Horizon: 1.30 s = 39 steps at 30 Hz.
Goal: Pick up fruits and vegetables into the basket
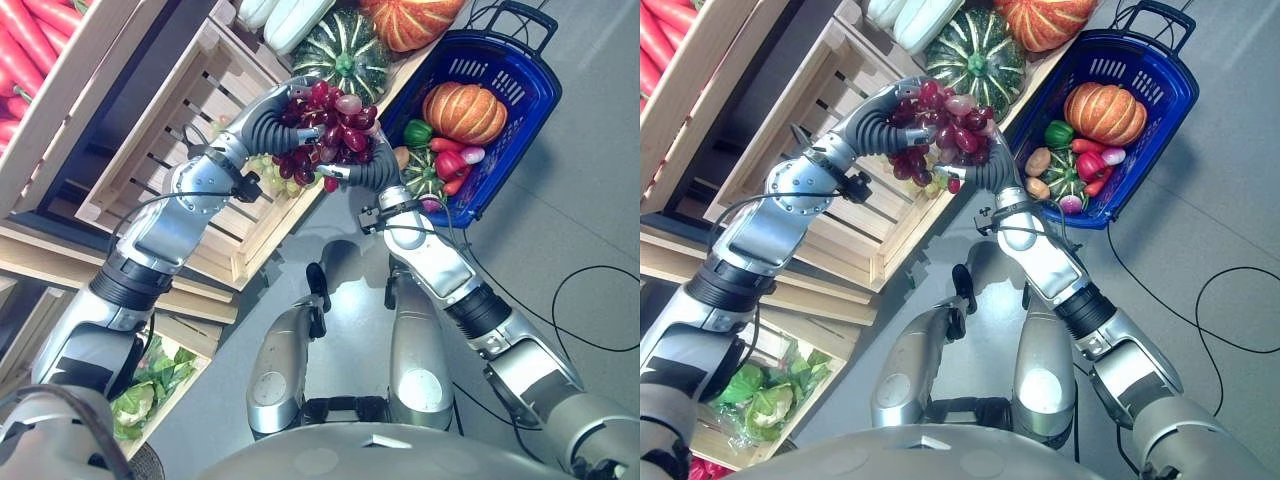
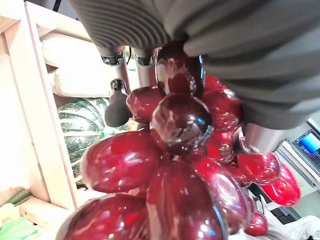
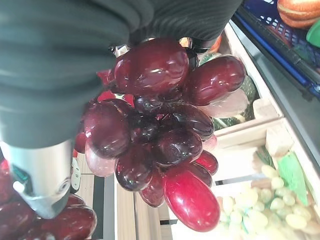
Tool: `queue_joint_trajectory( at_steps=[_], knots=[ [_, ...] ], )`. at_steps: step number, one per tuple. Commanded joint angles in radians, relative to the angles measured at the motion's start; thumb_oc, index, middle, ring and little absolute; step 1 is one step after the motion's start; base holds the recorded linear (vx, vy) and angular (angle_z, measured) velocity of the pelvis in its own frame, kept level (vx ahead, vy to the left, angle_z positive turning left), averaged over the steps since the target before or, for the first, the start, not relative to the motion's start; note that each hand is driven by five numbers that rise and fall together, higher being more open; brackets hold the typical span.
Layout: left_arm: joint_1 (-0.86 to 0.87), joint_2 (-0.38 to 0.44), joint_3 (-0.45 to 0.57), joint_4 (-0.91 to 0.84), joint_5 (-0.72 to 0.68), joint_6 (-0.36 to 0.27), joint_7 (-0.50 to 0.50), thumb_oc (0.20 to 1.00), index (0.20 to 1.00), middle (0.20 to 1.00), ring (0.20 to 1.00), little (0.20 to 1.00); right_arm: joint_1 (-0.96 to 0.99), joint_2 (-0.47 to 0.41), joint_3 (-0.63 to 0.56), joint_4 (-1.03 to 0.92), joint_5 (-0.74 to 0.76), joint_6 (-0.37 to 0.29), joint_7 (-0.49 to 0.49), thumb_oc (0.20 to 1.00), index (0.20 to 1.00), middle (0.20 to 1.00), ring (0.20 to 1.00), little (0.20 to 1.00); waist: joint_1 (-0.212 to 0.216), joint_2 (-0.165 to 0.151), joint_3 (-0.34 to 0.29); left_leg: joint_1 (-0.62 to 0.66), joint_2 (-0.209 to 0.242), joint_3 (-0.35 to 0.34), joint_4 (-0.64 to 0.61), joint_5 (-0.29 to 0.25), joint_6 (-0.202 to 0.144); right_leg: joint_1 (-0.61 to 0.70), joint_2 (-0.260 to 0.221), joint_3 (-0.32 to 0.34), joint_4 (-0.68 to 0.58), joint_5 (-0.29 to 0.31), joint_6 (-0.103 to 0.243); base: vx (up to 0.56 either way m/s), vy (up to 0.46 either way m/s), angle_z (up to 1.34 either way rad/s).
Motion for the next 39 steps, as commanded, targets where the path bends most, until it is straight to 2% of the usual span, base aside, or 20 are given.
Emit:
queue_joint_trajectory(
  at_steps=[1, 2, 9, 18, 27, 28, 29, 30, 34, 37, 39],
  knots=[
    [-0.007, -0.045, 0.039, -0.150, -0.055, -0.084, -0.019, 0.200, 0.200, 0.200, 0.200, 0.200, -0.059, 0.059, -0.001, -0.102, 0.019, -0.060, 0.012, 0.564, 0.564, 0.564, 0.564, 0.564, 0.015, 0.088, -0.042, -0.014, -0.015, 0.001, 0.096, -0.079, 0.007, 0.113, -0.056, -0.023, -0.017, -0.075, 0.082, 0.00, 0.000, 0.00],
    [-0.009, -0.047, 0.035, -0.146, -0.083, -0.084, -0.027, 0.200, 0.200, 0.200, 0.200, 0.200, -0.060, 0.061, 0.003, -0.088, 0.024, -0.040, 0.012, 0.200, 0.200, 0.200, 0.200, 0.200, 0.016, 0.086, -0.042, -0.013, -0.014, 0.000, 0.097, -0.080, 0.008, 0.113, -0.055, -0.024, -0.016, -0.075, 0.082, 0.00, 0.000, 0.00],
    [-0.003, -0.079, 0.013, -0.143, -0.174, -0.082, -0.066, 0.200, 0.200, 0.200, 0.200, 0.200, -0.062, 0.078, 0.013, -0.037, 0.067, -0.028, 0.020, 0.200, 0.200, 0.200, 0.200, 0.200, 0.022, 0.076, -0.041, -0.024, -0.012, -0.004, 0.104, -0.082, 0.012, 0.108, -0.054, -0.029, -0.017, -0.070, 0.081, 0.00, -0.020, 0.01],
    [0.003, -0.119, -0.038, -0.066, -0.133, -0.140, -0.022, 0.200, 0.200, 0.200, 0.200, 0.200, -0.073, 0.121, 0.014, 0.017, 0.047, -0.038, -0.010, 0.200, 0.200, 0.200, 0.200, 0.200, 0.025, 0.053, -0.041, -0.038, -0.006, -0.004, 0.114, -0.088, 0.019, 0.100, -0.044, -0.034, -0.012, -0.064, 0.079, -0.01, -0.037, 0.04],
    [0.001, -0.143, -0.075, -0.036, -0.100, -0.180, -0.039, 0.200, 0.200, 0.200, 0.200, 0.200, -0.075, 0.133, 0.019, 0.035, 0.112, -0.078, 0.036, 0.200, 0.200, 0.200, 0.200, 0.200, 0.027, 0.039, -0.041, -0.036, 0.001, -0.003, 0.112, -0.085, 0.019, 0.110, -0.039, -0.043, -0.022, -0.059, 0.077, -0.01, -0.046, 0.01],
    [-0.001, -0.144, -0.081, -0.033, -0.102, -0.189, -0.036, 0.507, 0.507, 0.507, 0.507, 0.507, -0.073, 0.135, 0.021, 0.041, 0.134, -0.089, 0.042, 0.200, 0.200, 0.200, 0.200, 0.200, 0.028, 0.036, -0.041, -0.035, 0.003, -0.003, 0.111, -0.084, 0.019, 0.111, -0.038, -0.044, -0.021, -0.059, 0.077, -0.01, -0.055, 0.00],
    [-0.001, -0.145, -0.082, -0.033, -0.105, -0.193, -0.036, 0.652, 0.652, 0.652, 0.652, 0.652, -0.072, 0.137, 0.021, 0.043, 0.150, -0.094, 0.045, 0.200, 0.200, 0.200, 0.200, 0.200, 0.028, 0.034, -0.041, -0.035, 0.004, -0.003, 0.111, -0.084, 0.019, 0.112, -0.037, -0.045, -0.021, -0.059, 0.077, -0.01, -0.065, 0.02],
    [-0.001, -0.147, -0.083, -0.032, -0.109, -0.192, -0.039, 1.000, 1.000, 1.000, 1.000, 1.000, -0.070, 0.139, 0.019, 0.046, 0.171, -0.102, 0.051, 0.200, 0.200, 0.200, 0.200, 0.200, 0.029, 0.033, -0.041, -0.034, 0.005, -0.003, 0.110, -0.084, 0.019, 0.113, -0.036, -0.046, -0.023, -0.059, 0.076, -0.01, -0.057, 0.03],
    [-0.009, -0.158, -0.092, -0.024, -0.135, -0.199, -0.037, 1.000, 1.000, 1.000, 1.000, 1.000, -0.060, 0.149, 0.011, 0.070, 0.230, -0.153, 0.085, 0.200, 0.200, 0.200, 0.200, 0.200, 0.029, 0.027, -0.041, -0.031, 0.009, -0.005, 0.107, -0.082, 0.018, 0.118, -0.032, -0.052, -0.024, -0.058, 0.075, -0.01, -0.070, 0.02],
    [-0.007, -0.170, -0.087, -0.027, -0.229, -0.198, -0.032, 1.000, 1.000, 1.000, 1.000, 1.000, -0.055, 0.146, -0.004, 0.078, 0.279, -0.191, 0.113, 0.200, 0.200, 0.200, 0.200, 0.200, 0.030, 0.024, -0.041, -0.031, 0.013, -0.006, 0.107, -0.080, 0.015, 0.121, -0.030, -0.055, -0.026, -0.058, 0.074, -0.01, -0.073, 0.05],
    [0.017, -0.197, -0.061, -0.038, -0.365, -0.220, 0.007, 1.000, 1.000, 1.000, 1.000, 1.000, -0.041, 0.144, -0.027, 0.076, 0.322, -0.237, 0.138, 0.200, 0.200, 0.200, 0.200, 0.200, 0.031, 0.021, -0.041, -0.028, 0.018, -0.007, 0.104, -0.080, 0.014, 0.124, -0.027, -0.060, -0.027, -0.059, 0.073, -0.01, -0.092, 0.06]
  ],
)
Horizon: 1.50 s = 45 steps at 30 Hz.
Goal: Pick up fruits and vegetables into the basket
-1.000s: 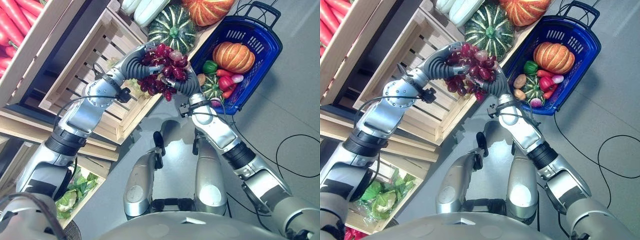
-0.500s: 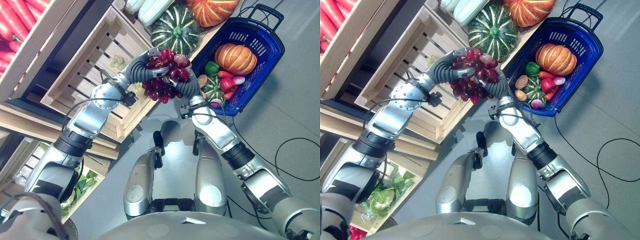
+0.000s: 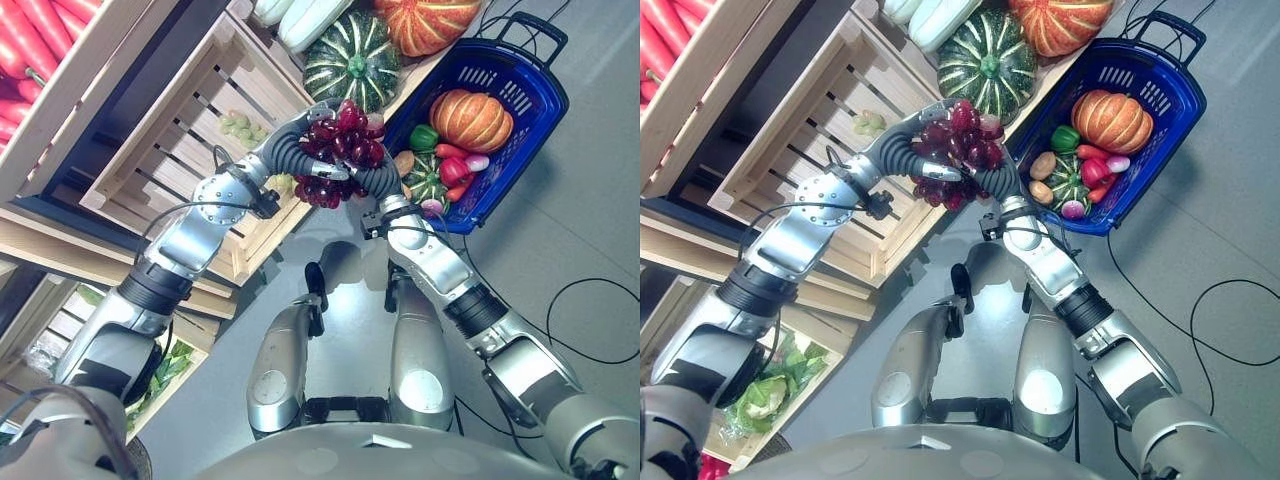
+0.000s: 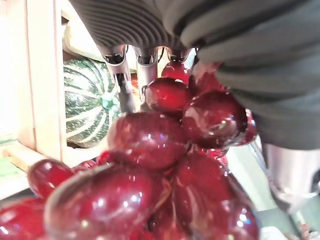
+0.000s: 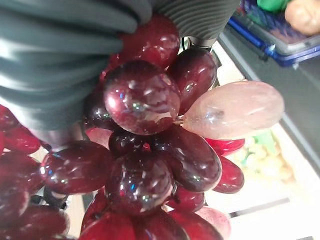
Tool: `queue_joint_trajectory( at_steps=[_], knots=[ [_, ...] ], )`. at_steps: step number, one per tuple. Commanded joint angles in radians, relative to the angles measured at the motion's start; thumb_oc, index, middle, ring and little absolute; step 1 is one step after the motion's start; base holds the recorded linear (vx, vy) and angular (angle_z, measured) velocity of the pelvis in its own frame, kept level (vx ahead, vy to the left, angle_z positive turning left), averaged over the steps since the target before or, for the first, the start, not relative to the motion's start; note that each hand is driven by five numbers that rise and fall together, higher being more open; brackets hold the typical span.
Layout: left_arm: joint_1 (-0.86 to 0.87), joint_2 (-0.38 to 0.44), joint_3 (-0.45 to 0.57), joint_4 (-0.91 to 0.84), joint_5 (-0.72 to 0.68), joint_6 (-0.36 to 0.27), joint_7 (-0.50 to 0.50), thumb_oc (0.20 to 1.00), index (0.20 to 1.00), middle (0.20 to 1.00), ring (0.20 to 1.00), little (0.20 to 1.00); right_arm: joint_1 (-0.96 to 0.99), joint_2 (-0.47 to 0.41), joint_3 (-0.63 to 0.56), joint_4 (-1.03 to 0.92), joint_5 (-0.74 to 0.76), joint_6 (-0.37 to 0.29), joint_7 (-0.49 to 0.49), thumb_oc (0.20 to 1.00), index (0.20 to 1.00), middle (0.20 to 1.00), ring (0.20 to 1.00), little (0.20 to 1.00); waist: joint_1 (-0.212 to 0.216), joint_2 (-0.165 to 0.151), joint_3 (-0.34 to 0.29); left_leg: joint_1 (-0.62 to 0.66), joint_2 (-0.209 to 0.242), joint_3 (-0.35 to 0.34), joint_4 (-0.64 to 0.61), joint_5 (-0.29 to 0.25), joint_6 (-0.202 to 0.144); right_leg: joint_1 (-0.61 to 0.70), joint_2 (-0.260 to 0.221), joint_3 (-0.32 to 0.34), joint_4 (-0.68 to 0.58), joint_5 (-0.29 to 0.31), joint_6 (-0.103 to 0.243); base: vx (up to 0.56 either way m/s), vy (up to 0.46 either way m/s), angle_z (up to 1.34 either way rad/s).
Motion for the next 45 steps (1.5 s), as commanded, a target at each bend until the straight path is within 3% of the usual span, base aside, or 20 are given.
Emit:
queue_joint_trajectory(
  at_steps=[1, 4, 7, 11, 13, 14, 17, 21, 25, 30, 32, 36, 45],
  knots=[
    [0.008, -0.099, -0.005, -0.133, -0.254, -0.153, 0.040, 1.000, 1.000, 1.000, 1.000, 1.000, -0.036, 0.136, -0.027, -0.066, 0.054, -0.149, 0.083, 0.200, 0.200, 0.200, 0.200, 0.200, 0.016, 0.019, -0.041, -0.023, 0.004, 0.026, 0.081, -0.078, 0.019, 0.083, -0.032, -0.016, -0.001, -0.065, 0.080, -0.01, -0.089, 0.02],
    [0.050, -0.132, 0.032, -0.145, -0.356, -0.195, 0.061, 1.000, 1.000, 1.000, 1.000, 1.000, -0.018, 0.133, -0.063, -0.064, 0.048, -0.191, 0.101, 0.200, 0.200, 0.200, 0.200, 0.200, 0.019, 0.016, -0.041, -0.026, 0.007, 0.025, 0.080, -0.077, 0.020, 0.080, -0.030, -0.023, 0.002, -0.065, 0.078, -0.02, -0.089, 0.00],
    [0.110, -0.166, 0.080, -0.162, -0.439, -0.280, 0.097, 1.000, 1.000, 1.000, 1.000, 1.000, 0.007, 0.121, -0.115, -0.072, 0.046, -0.236, 0.109, 0.200, 0.200, 0.200, 0.200, 0.200, 0.024, 0.006, -0.041, -0.032, 0.011, 0.024, 0.081, -0.077, 0.022, 0.077, -0.028, -0.034, 0.005, -0.067, 0.075, -0.03, -0.119, 0.02],
    [0.198, -0.190, 0.131, -0.192, -0.470, -0.390, 0.094, 1.000, 1.000, 1.000, 1.000, 1.000, 0.054, 0.096, -0.184, -0.090, 0.040, -0.288, 0.107, 0.200, 0.200, 0.200, 0.200, 0.200, 0.033, -0.005, -0.041, -0.041, 0.014, 0.019, 0.088, -0.081, 0.024, 0.073, -0.024, -0.048, 0.015, -0.072, 0.071, -0.01, -0.108, 0.05],
    [0.216, -0.196, 0.141, -0.202, -0.467, -0.413, 0.091, 1.000, 1.000, 1.000, 1.000, 1.000, 0.066, 0.091, -0.200, -0.095, 0.042, -0.299, 0.110, 0.200, 0.200, 0.200, 0.200, 0.200, 0.034, -0.008, -0.041, -0.045, 0.014, 0.018, 0.090, -0.082, 0.025, 0.071, -0.021, -0.051, 0.017, -0.074, 0.070, -0.01, -0.106, 0.10],
    [0.266, -0.200, 0.169, -0.226, -0.459, -0.491, 0.115, 1.000, 1.000, 1.000, 1.000, 1.000, 0.108, 0.071, -0.250, -0.106, 0.056, -0.346, 0.111, 0.200, 0.200, 0.200, 0.200, 0.200, 0.039, -0.015, -0.041, -0.056, 0.016, 0.015, 0.095, -0.084, 0.028, 0.065, -0.018, -0.059, 0.023, -0.075, 0.066, -0.01, -0.154, 0.14],
    [0.311, -0.203, 0.206, -0.247, -0.449, -0.572, 0.146, 1.000, 1.000, 1.000, 1.000, 1.000, 0.150, 0.056, -0.307, -0.122, 0.060, -0.390, 0.100, 0.200, 0.200, 0.200, 0.200, 0.200, 0.042, -0.024, -0.041, -0.075, 0.017, 0.014, 0.104, -0.086, 0.029, 0.052, -0.012, -0.067, 0.029, -0.077, 0.061, -0.01, -0.136, 0.13],
    [0.358, -0.202, 0.246, -0.255, -0.436, -0.651, 0.163, 1.000, 1.000, 1.000, 1.000, 1.000, 0.198, 0.040, -0.369, -0.132, 0.076, -0.437, 0.074, 0.200, 0.200, 0.200, 0.200, 0.200, 0.042, -0.029, -0.041, -0.105, 0.018, 0.014, 0.117, -0.090, 0.030, 0.020, -0.005, -0.071, 0.048, -0.083, 0.055, -0.02, -0.092, 0.02],
    [0.394, -0.196, 0.263, -0.249, -0.463, -0.617, 0.128, 1.000, 1.000, 1.000, 1.000, 1.000, 0.229, 0.021, -0.419, -0.131, 0.103, -0.455, 0.069, 0.200, 0.200, 0.200, 0.200, 0.200, 0.040, -0.029, -0.041, -0.141, 0.022, 0.019, 0.134, -0.093, 0.032, -0.020, -0.003, -0.071, 0.074, -0.090, 0.052, -0.02, -0.056, 0.01],
    [0.443, -0.169, 0.262, -0.219, -0.507, -0.492, 0.019, 1.000, 1.000, 1.000, 1.000, 1.000, 0.244, -0.022, -0.504, -0.087, 0.204, -0.464, 0.101, 0.200, 0.200, 0.200, 0.200, 0.200, 0.039, -0.012, -0.041, -0.212, 0.023, 0.030, 0.159, -0.094, 0.038, -0.105, -0.008, -0.073, 0.130, -0.104, 0.047, -0.02, -0.030, -0.02],
    [0.455, -0.156, 0.249, -0.200, -0.527, -0.406, -0.056, 1.000, 1.000, 1.000, 1.000, 1.000, 0.232, -0.050, -0.544, -0.039, 0.272, -0.449, 0.132, 0.200, 0.200, 0.200, 0.200, 0.200, 0.041, 0.001, -0.041, -0.247, 0.022, 0.033, 0.172, -0.095, 0.040, -0.146, -0.011, -0.075, 0.158, -0.112, 0.044, -0.03, -0.038, 0.01],
    [0.466, -0.132, 0.212, -0.158, -0.510, -0.316, -0.107, 1.000, 1.000, 1.000, 1.000, 1.000, 0.180, -0.105, -0.588, 0.064, 0.386, -0.416, 0.183, 0.200, 0.200, 0.200, 0.200, 0.200, 0.049, 0.022, -0.041, -0.317, 0.022, 0.037, 0.196, -0.094, 0.043, -0.218, -0.011, -0.079, 0.199, -0.124, 0.036, -0.03, -0.066, 0.04],
    [0.489, -0.082, 0.142, -0.011, -0.483, -0.263, -0.047, 1.000, 1.000, 1.000, 1.000, 1.000, 0.045, -0.255, -0.633, 0.295, 0.604, -0.290, 0.282, 0.200, 0.200, 0.200, 0.200, 0.200, 0.078, 0.078, -0.041, -0.464, 0.017, 0.024, 0.245, -0.106, 0.034, -0.385, -0.021, -0.064, 0.300, -0.168, 0.040, 0.00, -0.067, 0.06]
  ],
)
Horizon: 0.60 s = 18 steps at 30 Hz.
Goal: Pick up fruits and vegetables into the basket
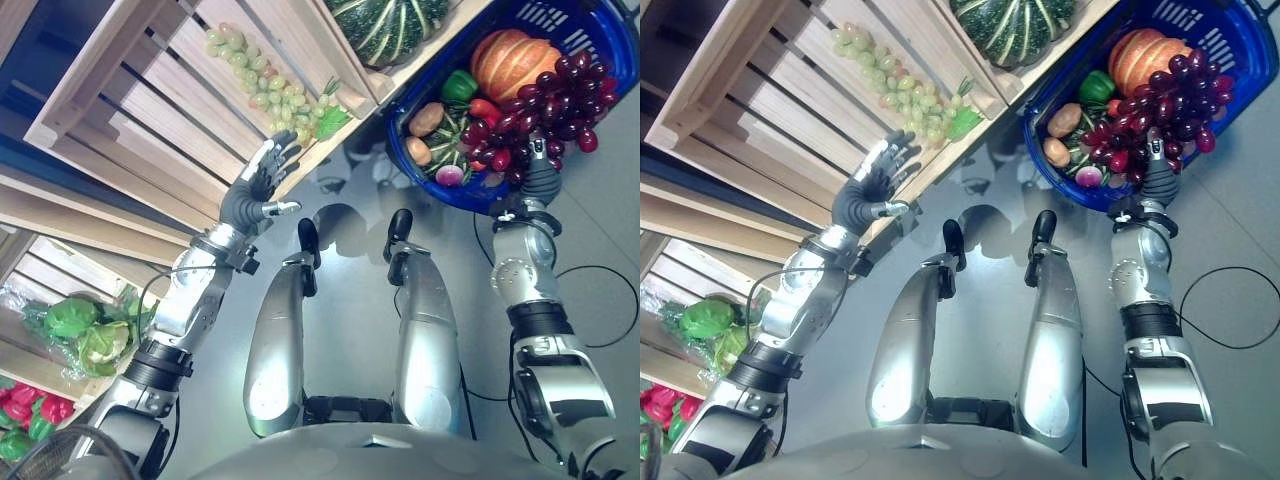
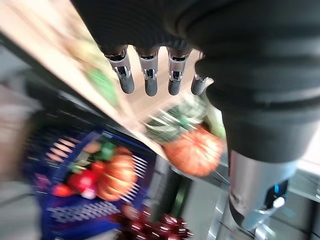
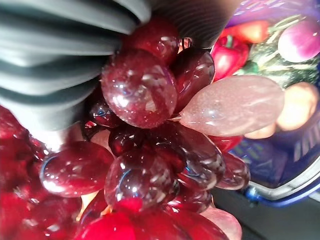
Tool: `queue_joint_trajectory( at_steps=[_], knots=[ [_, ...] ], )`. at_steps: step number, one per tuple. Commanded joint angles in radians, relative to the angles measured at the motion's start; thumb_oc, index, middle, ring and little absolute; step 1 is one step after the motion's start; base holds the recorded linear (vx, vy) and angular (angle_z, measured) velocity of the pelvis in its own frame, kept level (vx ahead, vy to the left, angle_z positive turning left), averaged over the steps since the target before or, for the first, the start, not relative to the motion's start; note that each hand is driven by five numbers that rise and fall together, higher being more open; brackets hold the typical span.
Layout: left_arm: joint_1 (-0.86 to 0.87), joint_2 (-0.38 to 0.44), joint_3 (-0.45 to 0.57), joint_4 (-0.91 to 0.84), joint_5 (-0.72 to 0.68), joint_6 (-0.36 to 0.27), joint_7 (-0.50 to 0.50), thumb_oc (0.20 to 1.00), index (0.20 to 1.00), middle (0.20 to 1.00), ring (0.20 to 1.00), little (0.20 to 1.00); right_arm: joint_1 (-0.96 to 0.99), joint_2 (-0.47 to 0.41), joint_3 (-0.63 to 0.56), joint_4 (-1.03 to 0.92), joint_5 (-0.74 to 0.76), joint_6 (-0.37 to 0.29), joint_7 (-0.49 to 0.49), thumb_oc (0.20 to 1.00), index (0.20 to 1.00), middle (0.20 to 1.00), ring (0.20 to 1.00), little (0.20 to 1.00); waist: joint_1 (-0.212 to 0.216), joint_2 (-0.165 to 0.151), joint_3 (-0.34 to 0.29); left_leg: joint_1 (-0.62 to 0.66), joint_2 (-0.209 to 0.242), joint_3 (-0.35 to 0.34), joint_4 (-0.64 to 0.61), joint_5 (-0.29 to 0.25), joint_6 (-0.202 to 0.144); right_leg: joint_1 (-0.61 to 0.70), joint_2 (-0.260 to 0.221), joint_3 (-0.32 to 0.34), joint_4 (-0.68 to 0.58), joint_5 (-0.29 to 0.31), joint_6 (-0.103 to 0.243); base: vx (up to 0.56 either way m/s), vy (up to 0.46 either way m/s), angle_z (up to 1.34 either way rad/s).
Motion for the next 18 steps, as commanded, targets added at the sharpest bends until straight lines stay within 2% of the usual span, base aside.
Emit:
queue_joint_trajectory(
  at_steps=[1, 6, 11, 18],
  knots=[
    [0.044, 0.019, -0.022, -0.035, 0.003, 0.004, -0.002, 1.000, 1.000, 1.000, 1.000, 1.000, -0.049, -0.102, -0.052, 0.000, 0.056, 0.023, 0.057, 0.200, 0.200, 0.200, 0.200, 0.200, 0.004, 0.086, -0.043, -0.038, -0.018, 0.054, 0.021, -0.060, 0.044, -0.019, 0.000, -0.012, 0.117, -0.113, 0.080, -0.02, -0.038, 0.05],
    [0.078, 0.044, -0.061, 0.014, -0.017, 0.001, -0.051, 1.000, 1.000, 1.000, 1.000, 1.000, -0.136, -0.193, -0.032, 0.114, 0.065, 0.104, 0.076, 0.200, 0.200, 0.200, 0.200, 0.200, 0.023, 0.118, -0.043, -0.131, -0.014, 0.045, 0.039, -0.049, 0.045, -0.123, -0.002, -0.003, 0.147, -0.110, 0.076, -0.02, -0.041, 0.05],
    [0.079, 0.055, -0.090, 0.037, -0.028, -0.009, -0.066, 1.000, 1.000, 1.000, 1.000, 1.000, -0.202, -0.232, 0.000, 0.172, 0.100, 0.174, 0.089, 0.200, 0.200, 0.200, 0.200, 0.200, 0.035, 0.129, -0.043, -0.203, -0.010, 0.032, 0.062, -0.047, 0.047, -0.191, -0.005, 0.003, 0.175, -0.112, 0.074, 0.00, -0.040, 0.03],
    [0.066, 0.067, -0.153, 0.081, 0.013, -0.078, -0.028, 1.000, 1.000, 1.000, 1.000, 1.000, -0.286, -0.246, 0.022, 0.266, 0.291, 0.268, 0.095, 0.200, 0.200, 0.200, 0.200, 0.200, 0.047, 0.141, -0.043, -0.288, -0.013, 0.013, 0.087, -0.047, 0.047, -0.279, -0.004, 0.017, 0.212, -0.112, 0.073, 0.00, -0.009, 0.00]
  ],
)
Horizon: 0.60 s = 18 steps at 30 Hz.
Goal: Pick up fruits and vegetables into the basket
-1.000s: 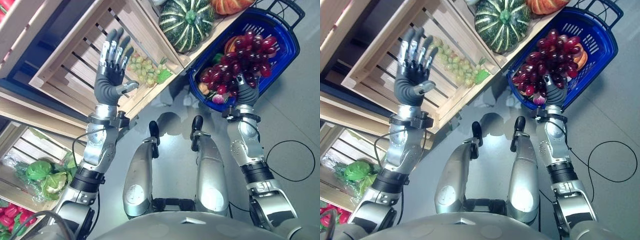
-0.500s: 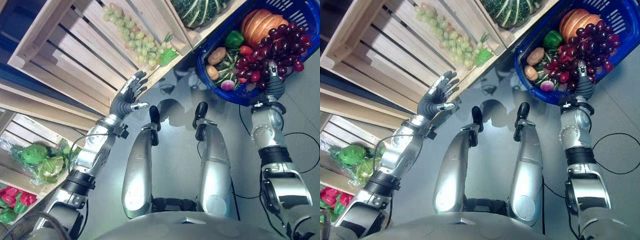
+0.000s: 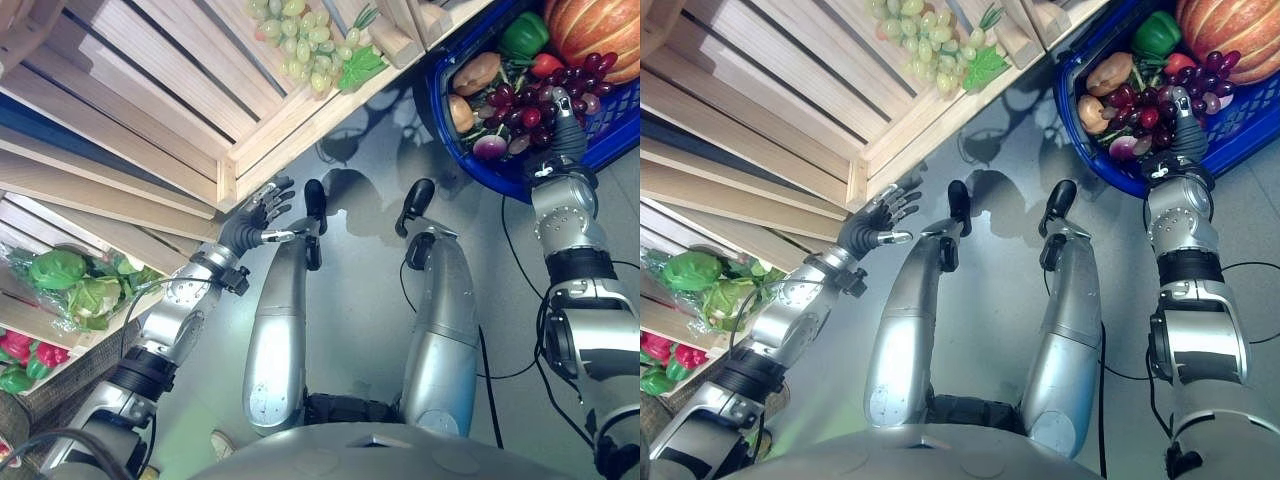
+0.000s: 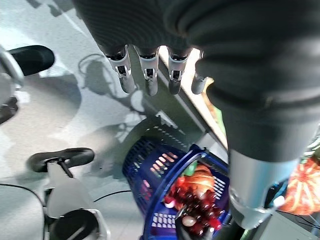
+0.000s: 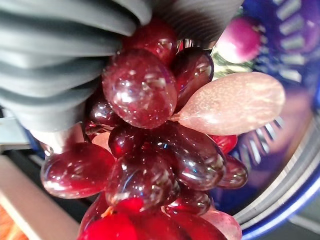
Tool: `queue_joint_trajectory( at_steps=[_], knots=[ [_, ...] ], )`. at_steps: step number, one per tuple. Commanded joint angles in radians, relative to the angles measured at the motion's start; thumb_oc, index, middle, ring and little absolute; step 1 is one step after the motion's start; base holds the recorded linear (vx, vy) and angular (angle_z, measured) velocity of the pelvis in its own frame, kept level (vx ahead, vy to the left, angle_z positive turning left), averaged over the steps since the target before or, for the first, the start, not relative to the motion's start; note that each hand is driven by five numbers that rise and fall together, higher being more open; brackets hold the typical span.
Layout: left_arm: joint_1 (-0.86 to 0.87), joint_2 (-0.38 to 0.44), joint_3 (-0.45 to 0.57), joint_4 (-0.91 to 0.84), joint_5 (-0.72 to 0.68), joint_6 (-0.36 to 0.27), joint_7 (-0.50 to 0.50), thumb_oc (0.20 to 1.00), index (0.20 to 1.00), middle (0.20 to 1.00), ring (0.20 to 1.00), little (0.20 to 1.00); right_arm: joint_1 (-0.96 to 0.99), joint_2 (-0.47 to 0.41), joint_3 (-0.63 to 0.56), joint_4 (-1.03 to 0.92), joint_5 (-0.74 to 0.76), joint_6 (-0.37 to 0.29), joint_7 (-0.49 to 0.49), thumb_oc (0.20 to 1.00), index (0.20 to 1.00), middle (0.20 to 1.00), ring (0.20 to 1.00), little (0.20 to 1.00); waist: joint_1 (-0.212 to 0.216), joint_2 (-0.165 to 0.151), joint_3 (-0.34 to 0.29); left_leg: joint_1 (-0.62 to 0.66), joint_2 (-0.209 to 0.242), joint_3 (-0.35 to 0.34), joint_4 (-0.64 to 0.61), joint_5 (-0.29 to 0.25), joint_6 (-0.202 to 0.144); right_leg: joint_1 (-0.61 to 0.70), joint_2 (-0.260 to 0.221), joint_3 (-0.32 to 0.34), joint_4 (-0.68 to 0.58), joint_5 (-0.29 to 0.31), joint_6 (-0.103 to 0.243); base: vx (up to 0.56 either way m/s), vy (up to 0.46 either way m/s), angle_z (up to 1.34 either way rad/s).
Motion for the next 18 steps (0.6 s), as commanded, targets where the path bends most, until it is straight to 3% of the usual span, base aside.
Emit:
queue_joint_trajectory(
  at_steps=[1, 11, 12, 15, 18],
  knots=[
    [0.032, -0.036, -0.055, -0.011, 0.023, -0.083, 0.010, 1.000, 1.000, 1.000, 1.000, 1.000, -0.006, -0.128, 0.012, 0.008, 0.104, 0.009, 0.035, 0.200, 0.200, 0.200, 0.200, 0.200, -0.027, 0.141, -0.042, -0.033, -0.014, 0.020, -0.031, -0.036, 0.049, -0.030, 0.019, 0.011, 0.098, -0.092, 0.092, 0.00, 0.000, 0.00],
    [-0.005, -0.020, -0.084, -0.025, 0.107, -0.138, 0.095, 1.000, 1.000, 1.000, 1.000, 1.000, -0.027, -0.135, 0.009, 0.138, 0.242, 0.117, 0.026, 0.200, 0.200, 0.200, 0.200, 0.200, -0.021, 0.150, -0.042, -0.076, -0.020, 0.004, -0.015, -0.040, 0.047, -0.075, 0.017, 0.022, 0.116, -0.091, 0.095, 0.00, 0.000, 0.00],
    [-0.015, -0.017, -0.092, -0.031, 0.147, -0.151, 0.118, 1.000, 1.000, 1.000, 1.000, 1.000, -0.028, -0.138, 0.000, 0.171, 0.255, 0.142, -0.053, 1.000, 1.000, 1.000, 1.000, 1.000, -0.021, 0.150, -0.042, -0.075, -0.020, 0.005, -0.020, -0.037, 0.046, -0.074, 0.018, 0.021, 0.109, -0.087, 0.098, 0.00, 0.000, 0.00],
    [-0.036, -0.008, -0.104, -0.048, 0.194, -0.176, 0.157, 1.000, 1.000, 1.000, 1.000, 1.000, -0.045, -0.150, -0.011, 0.236, 0.242, 0.152, -0.073, 1.000, 1.000, 1.000, 1.000, 1.000, -0.017, 0.156, -0.042, -0.073, -0.020, 0.000, -0.028, -0.033, 0.045, -0.067, 0.020, 0.021, 0.090, -0.078, 0.100, 0.00, 0.000, 0.00],
    [-0.049, 0.002, -0.111, -0.070, 0.202, -0.190, 0.200, 1.000, 1.000, 1.000, 1.000, 1.000, -0.060, -0.156, 0.000, 0.254, 0.170, 0.073, -0.144, 1.000, 1.000, 1.000, 1.000, 1.000, -0.016, 0.157, -0.042, -0.059, -0.023, -0.001, -0.048, -0.026, 0.043, -0.052, 0.026, 0.016, 0.064, -0.069, 0.101, 0.00, 0.000, 0.00]
  ],
)
